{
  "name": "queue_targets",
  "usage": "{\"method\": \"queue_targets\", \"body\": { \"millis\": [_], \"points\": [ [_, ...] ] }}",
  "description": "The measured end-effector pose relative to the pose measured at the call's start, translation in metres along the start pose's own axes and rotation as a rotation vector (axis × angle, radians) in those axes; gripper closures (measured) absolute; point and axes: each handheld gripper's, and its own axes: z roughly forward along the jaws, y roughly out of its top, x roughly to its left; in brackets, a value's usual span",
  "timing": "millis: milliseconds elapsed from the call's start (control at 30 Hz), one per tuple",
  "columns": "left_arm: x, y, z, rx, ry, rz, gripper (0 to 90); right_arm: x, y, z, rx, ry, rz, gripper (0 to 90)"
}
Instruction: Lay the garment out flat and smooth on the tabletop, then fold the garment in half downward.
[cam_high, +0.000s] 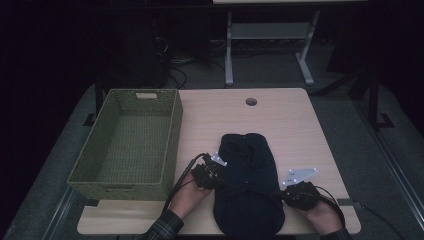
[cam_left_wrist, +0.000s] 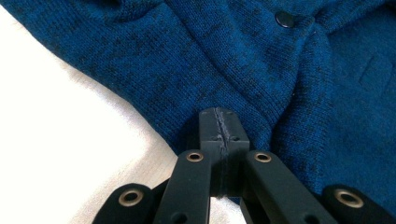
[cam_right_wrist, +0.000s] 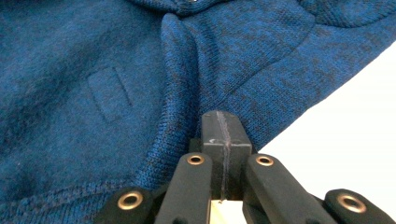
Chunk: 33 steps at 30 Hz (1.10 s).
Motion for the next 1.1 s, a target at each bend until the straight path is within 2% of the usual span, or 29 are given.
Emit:
{"method": "queue_targets", "body": {
  "millis": [300,367,433,633,800,967,1100],
  "points": [
    [0.000,0.000,0.000,0.002,-0.017,-0.005,90.0,0.001,-0.002,-0.001,-0.001,0.020,-0.012,89.8],
    [0.001,0.001,0.000,-0.007,-0.027,-0.025,90.0,0.000,-0.001,-0.001,-0.006,0.027,-0.010,85.5],
    [0.003,0.002,-0.002,0.002,-0.024,-0.012,90.0,-0.001,0.001,-0.003,-0.009,0.029,-0.003,82.3],
    [0.008,0.010,-0.010,-0.030,-0.017,-0.023,89.6,-0.005,0.009,-0.006,-0.035,0.030,0.005,78.7],
    [0.013,0.020,-0.017,-0.056,-0.006,-0.030,82.5,-0.015,0.023,-0.011,-0.071,0.010,0.014,76.4],
    [0.021,0.029,-0.024,-0.084,-0.013,-0.035,74.0,-0.029,0.032,-0.015,-0.100,0.007,0.036,73.5],
    [0.028,0.036,-0.028,-0.103,0.004,-0.032,67.0,-0.040,0.039,-0.016,-0.096,0.003,0.044,70.6]
  ]
}}
